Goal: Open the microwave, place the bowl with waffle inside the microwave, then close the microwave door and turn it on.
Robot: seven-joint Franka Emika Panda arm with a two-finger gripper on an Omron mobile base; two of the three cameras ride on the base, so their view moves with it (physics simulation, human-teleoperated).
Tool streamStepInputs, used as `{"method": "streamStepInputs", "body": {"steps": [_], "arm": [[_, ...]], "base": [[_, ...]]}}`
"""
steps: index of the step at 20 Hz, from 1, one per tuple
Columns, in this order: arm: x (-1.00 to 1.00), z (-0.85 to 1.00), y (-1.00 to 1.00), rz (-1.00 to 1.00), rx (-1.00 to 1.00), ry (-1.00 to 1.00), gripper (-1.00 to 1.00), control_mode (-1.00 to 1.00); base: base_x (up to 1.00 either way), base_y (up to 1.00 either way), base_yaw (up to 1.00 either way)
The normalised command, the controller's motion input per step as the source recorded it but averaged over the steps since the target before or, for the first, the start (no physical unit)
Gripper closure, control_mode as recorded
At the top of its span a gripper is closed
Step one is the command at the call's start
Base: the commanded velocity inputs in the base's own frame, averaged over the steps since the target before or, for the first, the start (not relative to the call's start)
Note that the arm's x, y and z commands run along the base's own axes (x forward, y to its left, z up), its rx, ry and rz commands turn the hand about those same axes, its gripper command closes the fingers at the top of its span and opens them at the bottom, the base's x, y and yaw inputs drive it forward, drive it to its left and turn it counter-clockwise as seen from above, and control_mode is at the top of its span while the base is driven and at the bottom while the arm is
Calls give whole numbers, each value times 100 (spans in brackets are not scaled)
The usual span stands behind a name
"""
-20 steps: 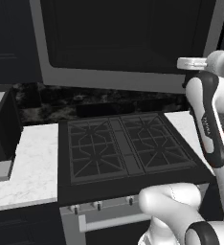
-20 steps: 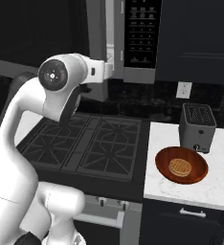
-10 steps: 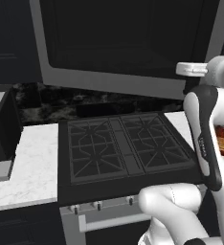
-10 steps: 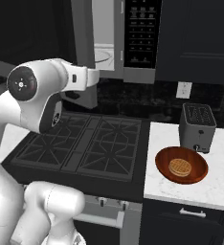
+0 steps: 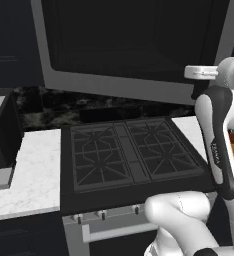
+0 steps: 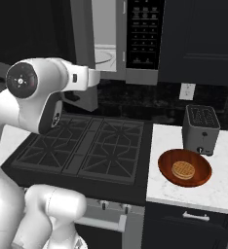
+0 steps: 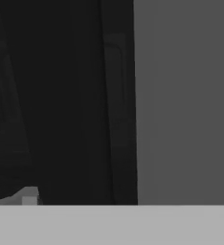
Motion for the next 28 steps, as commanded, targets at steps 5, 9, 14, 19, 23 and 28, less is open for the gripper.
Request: {"method": "streamStepInputs", "body": {"steps": [5,9,14,19,23,28], "arm": [[-59,68,-1,19,1,-1,-100,-100],[-26,60,13,19,0,-3,-100,-100],[-1,49,2,25,0,-8,-100,-100],[-43,52,0,27,0,-25,-100,-100],[-82,88,-6,16,0,-9,-100,-100],[-78,82,-39,4,0,0,-100,-100]], "base": [[0,0,0],[0,0,0],[0,0,0],[0,0,0],[0,0,0],[0,0,0]]}}
